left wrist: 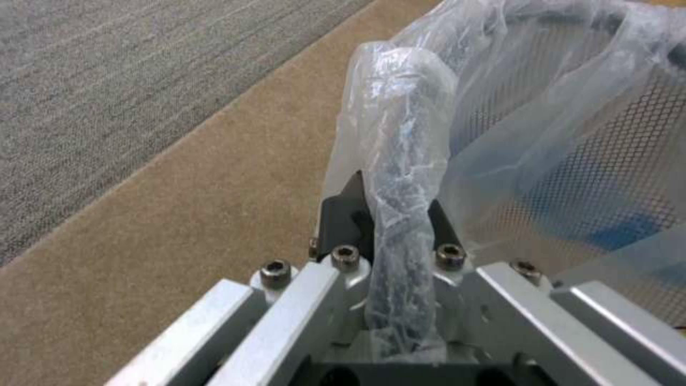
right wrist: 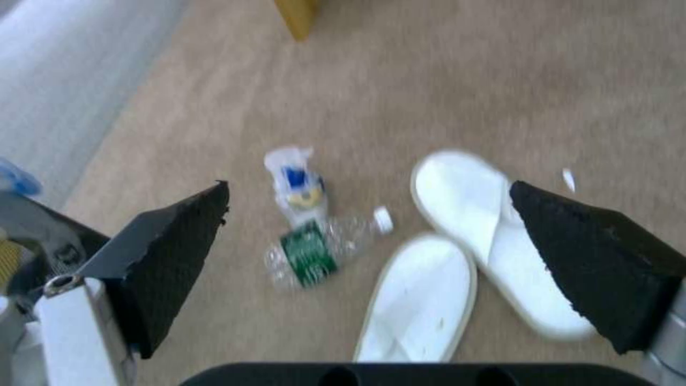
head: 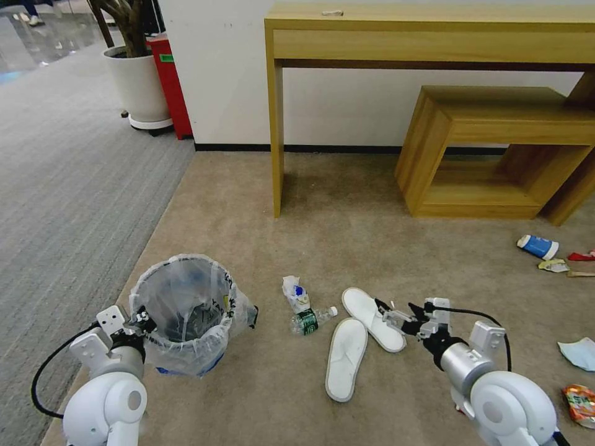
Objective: Pick up the trash bin and place the garbage on the floor into it.
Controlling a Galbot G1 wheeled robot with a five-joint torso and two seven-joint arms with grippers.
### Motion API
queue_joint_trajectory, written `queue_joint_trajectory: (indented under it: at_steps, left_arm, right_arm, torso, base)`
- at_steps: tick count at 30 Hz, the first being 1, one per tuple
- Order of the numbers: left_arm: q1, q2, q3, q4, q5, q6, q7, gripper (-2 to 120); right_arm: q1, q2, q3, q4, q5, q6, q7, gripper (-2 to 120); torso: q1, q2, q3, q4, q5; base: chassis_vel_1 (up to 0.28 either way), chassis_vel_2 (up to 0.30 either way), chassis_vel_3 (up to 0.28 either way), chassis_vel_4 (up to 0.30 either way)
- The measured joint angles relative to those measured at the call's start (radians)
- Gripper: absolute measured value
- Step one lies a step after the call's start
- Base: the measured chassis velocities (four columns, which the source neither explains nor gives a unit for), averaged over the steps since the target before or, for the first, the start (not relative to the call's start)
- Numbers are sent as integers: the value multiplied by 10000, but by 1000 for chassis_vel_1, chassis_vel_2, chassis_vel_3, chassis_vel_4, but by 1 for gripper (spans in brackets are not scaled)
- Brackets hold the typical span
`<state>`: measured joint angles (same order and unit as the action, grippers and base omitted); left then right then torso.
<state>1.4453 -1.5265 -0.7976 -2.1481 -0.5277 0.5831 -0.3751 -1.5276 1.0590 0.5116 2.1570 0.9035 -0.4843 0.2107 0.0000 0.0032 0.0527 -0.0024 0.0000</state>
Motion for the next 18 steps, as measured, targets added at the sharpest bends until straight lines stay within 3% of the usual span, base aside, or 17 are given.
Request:
queue_joint_trajectory:
  at_steps: [3,15,18]
  left_arm:
    - [2,-15,-16,22,23,-16,1,2]
    - [-55,-74,-33,157,107,-37,23,2]
    - [-99,-122,-5,227,169,-52,28,2]
  right_arm:
    - [83,-141,-611,-23,291,-129,594,100]
    - [280,-470,-1711,-432,470,98,506,100]
    - [387,-539,-2149,-461,437,20,909,100]
  torso:
    - [0,0,0,1,0]
    - [1,0,0,1,0]
    - [0,0,0,0,0]
  base:
    - [0,0,0,0]
    - [0,0,0,0]
    - [0,0,0,0]
